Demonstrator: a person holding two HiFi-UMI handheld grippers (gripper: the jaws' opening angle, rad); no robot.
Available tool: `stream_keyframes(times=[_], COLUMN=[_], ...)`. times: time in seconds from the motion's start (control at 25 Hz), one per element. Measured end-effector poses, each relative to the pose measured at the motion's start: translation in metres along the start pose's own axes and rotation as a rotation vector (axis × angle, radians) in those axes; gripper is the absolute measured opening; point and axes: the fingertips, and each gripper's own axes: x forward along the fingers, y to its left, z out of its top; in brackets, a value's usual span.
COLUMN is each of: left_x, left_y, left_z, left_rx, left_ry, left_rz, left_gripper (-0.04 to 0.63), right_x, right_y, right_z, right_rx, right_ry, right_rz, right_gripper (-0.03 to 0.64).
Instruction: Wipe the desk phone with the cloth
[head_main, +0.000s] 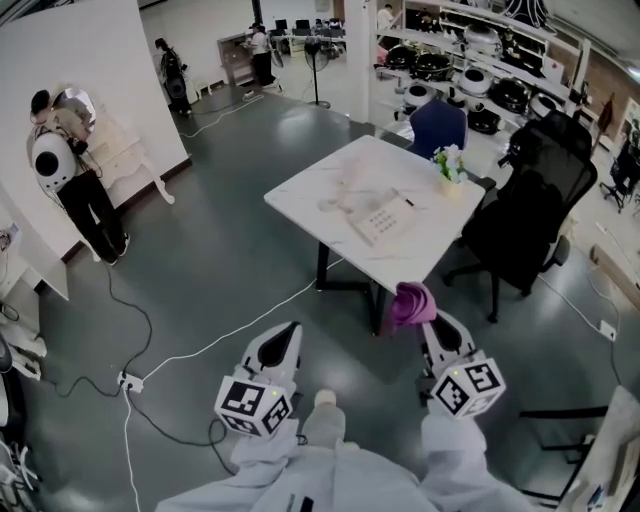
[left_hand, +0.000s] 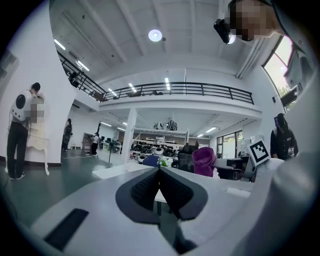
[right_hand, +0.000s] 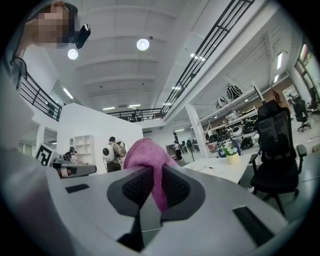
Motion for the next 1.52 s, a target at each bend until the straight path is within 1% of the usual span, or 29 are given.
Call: stream_keyframes(times=[0.4, 0.72, 1.08, 1.32, 1.52], left_x=[0.088, 0.143, 0.184, 0.199, 0.218], left_y=[0.055, 0.1, 0.131, 0.144, 0.151], left_z=[0.006, 0.016, 0.017, 0.015, 0.011], left_rx=[-0.005, -0.006, -0.006, -0.009, -0.02], left_ry=[0.02, 0.018, 0.02, 0.035, 0.047], left_rz=[-0.068, -0.117, -0.176, -0.182, -0.179], left_gripper=[-0.002, -0.002, -0.002, -0.002, -0.002], right_x=[0.077, 0.134, 0.179, 0.194, 0.212], right_y=[-0.04, -0.057, -0.073, -0.087, -0.095], right_z=[0.004, 0.007, -0.001, -0.003, -0.004], right_rx=[0.007, 0.011, 0.007, 0.025, 0.019], right_ry=[0.007, -0.002, 0.007, 0.017, 0.036], right_rz=[-0.066, -0.115, -0.183, -0.215, -0.208], right_gripper=[0.032, 0.032, 0.031, 0.031, 0.031])
